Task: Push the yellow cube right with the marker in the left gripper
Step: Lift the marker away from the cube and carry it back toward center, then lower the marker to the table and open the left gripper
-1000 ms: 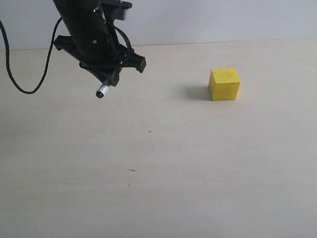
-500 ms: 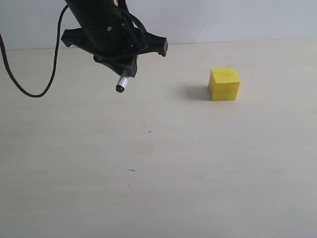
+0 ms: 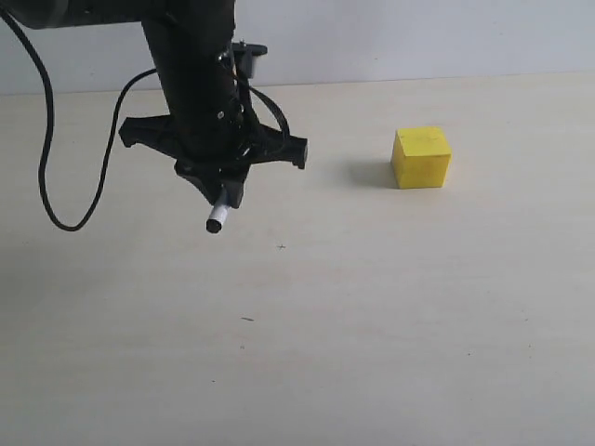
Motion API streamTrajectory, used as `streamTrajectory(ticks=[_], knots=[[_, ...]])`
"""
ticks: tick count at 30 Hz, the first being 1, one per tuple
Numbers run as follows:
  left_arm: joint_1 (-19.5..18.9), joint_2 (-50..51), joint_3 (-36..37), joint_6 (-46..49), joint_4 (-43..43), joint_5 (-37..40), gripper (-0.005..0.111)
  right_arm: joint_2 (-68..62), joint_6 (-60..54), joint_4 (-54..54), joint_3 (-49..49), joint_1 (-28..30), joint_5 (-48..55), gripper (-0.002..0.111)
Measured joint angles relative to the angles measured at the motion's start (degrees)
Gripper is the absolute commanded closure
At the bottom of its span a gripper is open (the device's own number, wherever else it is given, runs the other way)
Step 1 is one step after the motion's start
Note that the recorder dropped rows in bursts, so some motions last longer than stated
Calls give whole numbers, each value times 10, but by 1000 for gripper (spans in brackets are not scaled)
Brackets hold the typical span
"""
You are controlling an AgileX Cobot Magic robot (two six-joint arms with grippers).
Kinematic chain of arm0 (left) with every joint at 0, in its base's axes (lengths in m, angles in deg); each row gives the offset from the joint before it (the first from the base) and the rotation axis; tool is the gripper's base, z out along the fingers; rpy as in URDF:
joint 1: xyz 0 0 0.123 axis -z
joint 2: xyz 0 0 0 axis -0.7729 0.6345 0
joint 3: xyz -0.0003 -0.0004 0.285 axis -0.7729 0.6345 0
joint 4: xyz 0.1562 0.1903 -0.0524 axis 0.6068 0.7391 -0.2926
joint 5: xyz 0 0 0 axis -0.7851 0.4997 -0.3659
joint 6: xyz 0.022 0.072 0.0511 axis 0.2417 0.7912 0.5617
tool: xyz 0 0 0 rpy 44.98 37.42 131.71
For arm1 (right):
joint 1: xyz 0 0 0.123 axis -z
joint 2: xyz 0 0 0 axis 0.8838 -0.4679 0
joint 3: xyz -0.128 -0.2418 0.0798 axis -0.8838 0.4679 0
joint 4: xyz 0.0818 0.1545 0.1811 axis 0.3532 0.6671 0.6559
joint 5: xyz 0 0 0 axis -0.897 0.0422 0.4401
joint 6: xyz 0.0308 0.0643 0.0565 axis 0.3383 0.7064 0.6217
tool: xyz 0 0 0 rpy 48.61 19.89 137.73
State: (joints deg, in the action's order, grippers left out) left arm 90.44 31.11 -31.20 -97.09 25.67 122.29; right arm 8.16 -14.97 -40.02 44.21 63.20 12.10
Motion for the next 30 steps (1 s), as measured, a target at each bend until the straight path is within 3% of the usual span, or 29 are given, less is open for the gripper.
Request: streamTrajectory(ticks=[9,16,30], knots=[[14,-7,88,-18,4,-100,107,0,0,0,0,0,0,108],[61,-14,191,-86,5,-259,107,0,0,0,0,0,0,108],[56,-12,206,-216,5,-329,107,0,0,0,0,0,0,108]])
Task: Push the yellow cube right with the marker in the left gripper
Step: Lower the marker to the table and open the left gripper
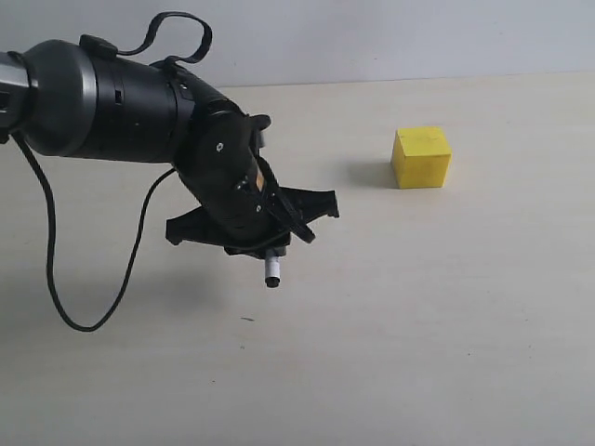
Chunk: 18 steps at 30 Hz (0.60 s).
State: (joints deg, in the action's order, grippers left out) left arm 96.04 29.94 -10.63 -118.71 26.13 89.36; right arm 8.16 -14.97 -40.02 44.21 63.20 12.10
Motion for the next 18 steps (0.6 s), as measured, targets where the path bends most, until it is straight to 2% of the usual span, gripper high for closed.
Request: streamTrajectory(ticks=[7,18], knots=[[-14,7,0,-17,0,-7,107,0,0,0,0,0,0,108],[-35,27,-51,-2,-5,66,107,0,0,0,0,0,0,108]])
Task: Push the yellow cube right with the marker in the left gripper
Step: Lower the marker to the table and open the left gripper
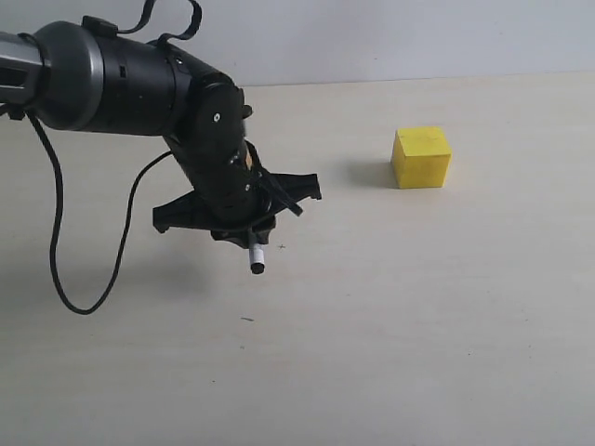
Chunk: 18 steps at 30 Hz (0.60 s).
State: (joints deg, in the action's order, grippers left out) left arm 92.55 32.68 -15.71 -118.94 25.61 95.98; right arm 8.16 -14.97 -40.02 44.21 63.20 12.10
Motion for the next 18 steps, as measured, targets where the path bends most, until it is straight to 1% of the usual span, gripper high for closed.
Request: streamTrajectory(ticks=[9,13,18], knots=[[0,15,-42,21,-21,65,107,0,0,0,0,0,0,108],[0,43,-60,42,-51,72,107,0,0,0,0,0,0,108],[0,70,-79,47,-59,71,107,0,0,0,0,0,0,108]])
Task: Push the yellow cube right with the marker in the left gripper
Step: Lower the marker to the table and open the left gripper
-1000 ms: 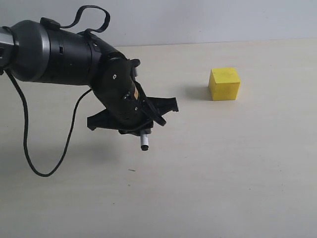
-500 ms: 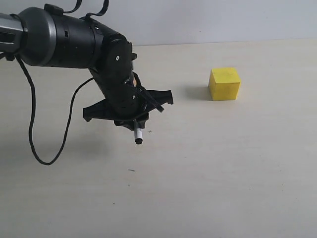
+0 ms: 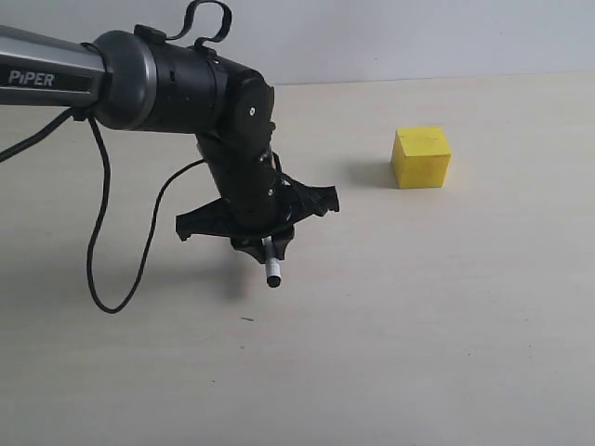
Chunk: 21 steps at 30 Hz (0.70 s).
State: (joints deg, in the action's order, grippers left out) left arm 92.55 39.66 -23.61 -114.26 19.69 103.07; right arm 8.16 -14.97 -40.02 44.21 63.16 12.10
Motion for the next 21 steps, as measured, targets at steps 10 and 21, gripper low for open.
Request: streamTrajectory(ticks=[10,21], knots=[[0,23,-2,12,-2,-15,107,0,0,0,0,0,0,108],[0,25,-2,42,-2,-28,78,0,0,0,0,0,0,108]])
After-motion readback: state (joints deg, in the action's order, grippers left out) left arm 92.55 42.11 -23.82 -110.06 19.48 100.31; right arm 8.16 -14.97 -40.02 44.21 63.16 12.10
